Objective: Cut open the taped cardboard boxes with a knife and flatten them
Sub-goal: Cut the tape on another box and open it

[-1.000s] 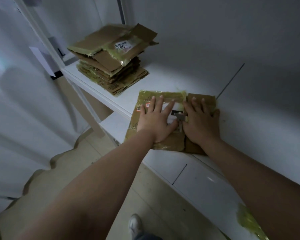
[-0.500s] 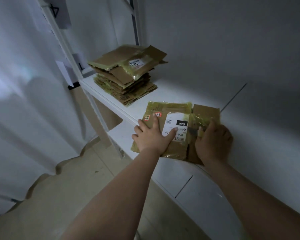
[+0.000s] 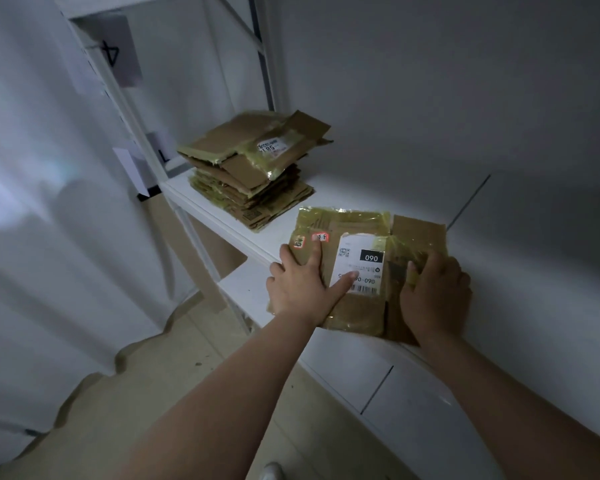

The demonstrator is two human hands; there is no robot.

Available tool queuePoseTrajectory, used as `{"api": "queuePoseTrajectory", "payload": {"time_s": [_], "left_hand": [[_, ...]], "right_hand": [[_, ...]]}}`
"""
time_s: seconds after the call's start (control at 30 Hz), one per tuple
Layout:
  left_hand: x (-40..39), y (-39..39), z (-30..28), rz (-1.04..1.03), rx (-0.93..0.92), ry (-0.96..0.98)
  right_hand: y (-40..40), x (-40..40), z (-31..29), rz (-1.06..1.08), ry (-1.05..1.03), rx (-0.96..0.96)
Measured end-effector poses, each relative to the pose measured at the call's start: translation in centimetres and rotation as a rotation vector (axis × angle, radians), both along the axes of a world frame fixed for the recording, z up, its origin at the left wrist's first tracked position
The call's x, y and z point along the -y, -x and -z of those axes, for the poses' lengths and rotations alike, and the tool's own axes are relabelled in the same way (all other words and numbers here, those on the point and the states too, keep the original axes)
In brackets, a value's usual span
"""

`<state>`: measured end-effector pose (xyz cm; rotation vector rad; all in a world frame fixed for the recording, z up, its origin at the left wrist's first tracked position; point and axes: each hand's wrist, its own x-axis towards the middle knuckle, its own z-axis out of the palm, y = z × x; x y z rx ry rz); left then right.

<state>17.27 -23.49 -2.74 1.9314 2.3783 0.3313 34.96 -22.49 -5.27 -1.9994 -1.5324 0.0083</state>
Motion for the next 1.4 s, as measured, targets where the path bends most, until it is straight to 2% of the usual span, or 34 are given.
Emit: {"api": "queuePoseTrajectory", "payload": {"time_s": [0.2, 0.27, 0.4, 0.63, 0.83, 0.97, 1.13, 1.23, 1.3, 1.4], "left_hand": [[-4.7, 0.2, -7.1, 0.299, -0.163, -0.327], [-7.1, 1.7, -9.4, 0.343, -0.203, -0.376], [-11.5, 8.1, -12.2, 0.342, -0.163, -0.382], [-19.4, 20.6, -15.1, 0.378, -0.077, -0.329], [-25.3, 27.0, -16.7, 0.463, -0.03, -0.247], [-29.5, 29.5, -16.6, 0.497, -0.046, -0.179], [-32.5, 30.8, -13.1, 0.55, -0.048, -0.004], [-32.7, 30.9, -12.1, 0.57, -0.003, 0.069], [-33.0, 30.7, -12.3, 0.599, -0.01, 0.082], [-33.2, 29.5, -12.2, 0.738, -0.076, 0.118]], "right_hand": [[0.6, -2.4, -2.8, 0.154, -0.028, -0.354], [2.4, -4.1, -4.8, 0.164, -0.056, -0.401], [7.7, -7.8, -9.6, 0.158, -0.114, -0.414], [19.1, -14.7, -14.8, 0.143, -0.115, -0.383], [25.4, -19.3, -16.8, 0.138, -0.055, -0.332], [27.7, -21.8, -16.6, 0.157, 0.023, -0.276], [28.8, -22.8, -14.9, 0.194, 0.128, -0.096], [29.0, -23.9, -14.5, 0.157, 0.041, 0.047], [29.4, -24.4, -14.6, 0.068, -0.054, 0.03], [30.1, -25.3, -15.0, 0.036, -0.05, -0.038]]}}
